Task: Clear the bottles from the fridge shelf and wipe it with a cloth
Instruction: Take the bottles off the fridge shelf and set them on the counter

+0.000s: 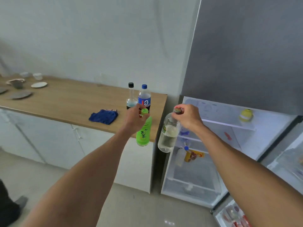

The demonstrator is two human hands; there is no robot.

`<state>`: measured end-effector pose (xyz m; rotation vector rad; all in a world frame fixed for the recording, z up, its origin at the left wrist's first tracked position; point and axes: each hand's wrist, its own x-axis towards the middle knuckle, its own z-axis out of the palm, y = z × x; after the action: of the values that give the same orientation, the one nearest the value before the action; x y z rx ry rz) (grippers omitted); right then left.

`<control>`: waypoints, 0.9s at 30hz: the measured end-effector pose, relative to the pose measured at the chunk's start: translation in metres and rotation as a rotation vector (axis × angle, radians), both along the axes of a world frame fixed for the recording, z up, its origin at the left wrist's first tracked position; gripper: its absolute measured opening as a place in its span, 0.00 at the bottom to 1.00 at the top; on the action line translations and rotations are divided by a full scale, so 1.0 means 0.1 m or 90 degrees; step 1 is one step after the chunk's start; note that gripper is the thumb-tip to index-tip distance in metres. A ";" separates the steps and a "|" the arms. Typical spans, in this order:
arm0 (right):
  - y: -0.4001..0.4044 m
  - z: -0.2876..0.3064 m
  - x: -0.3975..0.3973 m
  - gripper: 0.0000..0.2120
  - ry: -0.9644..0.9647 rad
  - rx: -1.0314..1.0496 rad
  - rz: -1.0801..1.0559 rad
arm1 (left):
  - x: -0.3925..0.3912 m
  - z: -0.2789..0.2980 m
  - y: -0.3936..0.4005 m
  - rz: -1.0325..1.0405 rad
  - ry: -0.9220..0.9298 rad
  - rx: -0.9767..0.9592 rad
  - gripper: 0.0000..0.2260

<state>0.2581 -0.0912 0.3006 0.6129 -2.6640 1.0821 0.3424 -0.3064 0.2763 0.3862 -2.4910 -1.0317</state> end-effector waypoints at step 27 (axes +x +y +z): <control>-2.14 -0.35 -1.25 0.14 -0.043 0.005 0.079 | -1.38 -0.42 -1.76 0.003 -0.040 0.002 0.18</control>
<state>0.1334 -0.3052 0.2659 0.7661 -2.7196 1.1441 0.2049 -0.4825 0.2347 0.4320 -2.5435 -1.0367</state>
